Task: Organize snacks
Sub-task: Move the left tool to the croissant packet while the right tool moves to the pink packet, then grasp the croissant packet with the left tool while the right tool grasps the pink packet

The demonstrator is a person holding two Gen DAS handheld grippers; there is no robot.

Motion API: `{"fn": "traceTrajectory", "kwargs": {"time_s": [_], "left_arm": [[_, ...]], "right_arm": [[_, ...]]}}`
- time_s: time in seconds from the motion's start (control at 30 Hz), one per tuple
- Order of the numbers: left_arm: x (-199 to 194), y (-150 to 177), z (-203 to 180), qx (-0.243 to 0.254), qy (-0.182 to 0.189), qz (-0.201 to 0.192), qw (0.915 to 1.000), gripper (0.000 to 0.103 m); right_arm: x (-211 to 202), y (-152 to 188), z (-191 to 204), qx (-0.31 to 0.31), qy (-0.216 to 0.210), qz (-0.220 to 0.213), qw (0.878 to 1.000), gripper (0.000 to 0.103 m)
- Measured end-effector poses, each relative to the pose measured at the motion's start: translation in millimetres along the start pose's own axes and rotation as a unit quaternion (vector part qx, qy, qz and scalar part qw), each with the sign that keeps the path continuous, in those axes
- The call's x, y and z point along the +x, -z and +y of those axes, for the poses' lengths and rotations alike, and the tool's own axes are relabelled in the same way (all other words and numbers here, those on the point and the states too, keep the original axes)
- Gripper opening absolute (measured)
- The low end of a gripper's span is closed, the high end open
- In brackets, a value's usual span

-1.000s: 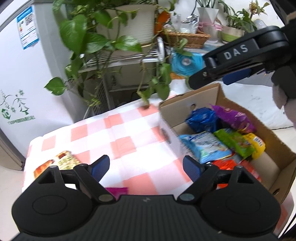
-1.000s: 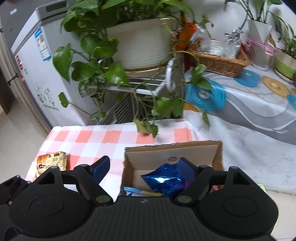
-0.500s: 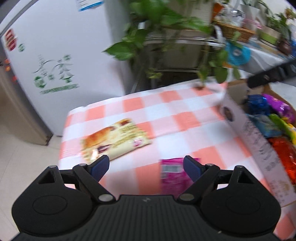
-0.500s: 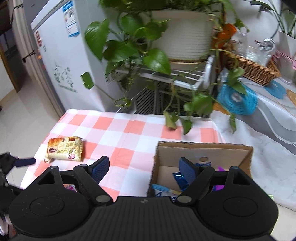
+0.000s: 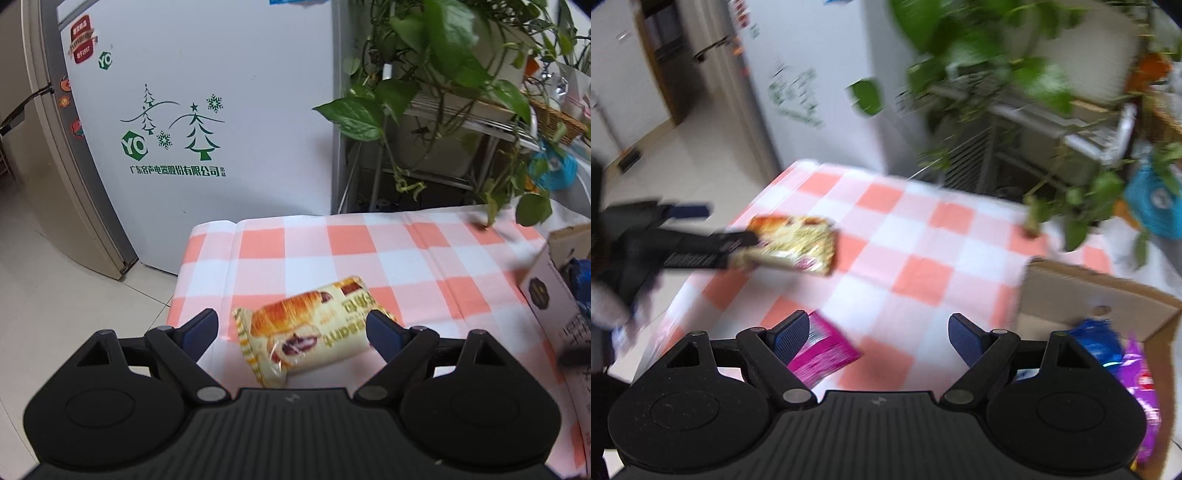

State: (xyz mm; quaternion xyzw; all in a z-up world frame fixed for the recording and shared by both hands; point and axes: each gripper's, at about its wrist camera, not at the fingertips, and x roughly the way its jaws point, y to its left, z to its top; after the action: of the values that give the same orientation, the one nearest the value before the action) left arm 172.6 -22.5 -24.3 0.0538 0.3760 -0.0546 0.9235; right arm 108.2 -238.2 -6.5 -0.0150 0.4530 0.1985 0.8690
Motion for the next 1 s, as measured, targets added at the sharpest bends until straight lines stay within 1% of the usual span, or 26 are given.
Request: {"fn": "traceTrajectory", "kwargs": {"time_s": [0.13, 0.27, 0.37, 0.47, 0.53, 0.63, 0.77, 0.9, 1.0], "left_arm": [[17.3, -9.0, 8.2, -0.022, -0.018, -0.003, 0.9996, 0.087], [35.8, -15.7, 23.8, -0.048, -0.048, -0.001, 0.9977, 0.090], [49.4, -18.2, 33.8, -0.058, -0.071, 0.006, 0.9958, 0.091], [60.5, -16.5, 39.7, -0.058, -0.074, 0.016, 0.9955, 0.091], [67.6, -11.9, 39.9, -0.045, -0.068, 0.034, 0.9961, 0.091], [69.8, -4.9, 40.2, -0.027, -0.065, 0.049, 0.9963, 0.091], [63.7, 3.2, 39.6, -0.001, -0.054, 0.066, 0.9963, 0.091], [49.6, 4.5, 43.8, -0.002, -0.042, 0.061, 0.9973, 0.091], [39.7, 0.6, 43.5, -0.003, -0.023, 0.048, 0.9986, 0.091]], "right_arm": [[18.2, 5.7, 13.4, 0.007, -0.029, 0.033, 0.999, 0.087], [32.3, 10.0, 28.1, 0.002, -0.050, 0.061, 0.997, 0.087], [44.6, 12.6, 35.7, 0.009, -0.071, 0.083, 0.994, 0.087], [58.5, 14.5, 39.3, 0.025, -0.084, 0.104, 0.991, 0.087], [68.5, 15.6, 40.6, 0.034, -0.079, 0.115, 0.990, 0.086], [81.6, 15.8, 38.5, 0.044, -0.058, 0.122, 0.990, 0.085], [85.0, 10.6, 32.0, 0.054, -0.029, 0.105, 0.993, 0.085], [84.6, 6.2, 24.8, 0.083, -0.019, 0.100, 0.991, 0.085], [84.9, 7.3, 33.6, 0.069, -0.020, 0.105, 0.992, 0.085]]}}
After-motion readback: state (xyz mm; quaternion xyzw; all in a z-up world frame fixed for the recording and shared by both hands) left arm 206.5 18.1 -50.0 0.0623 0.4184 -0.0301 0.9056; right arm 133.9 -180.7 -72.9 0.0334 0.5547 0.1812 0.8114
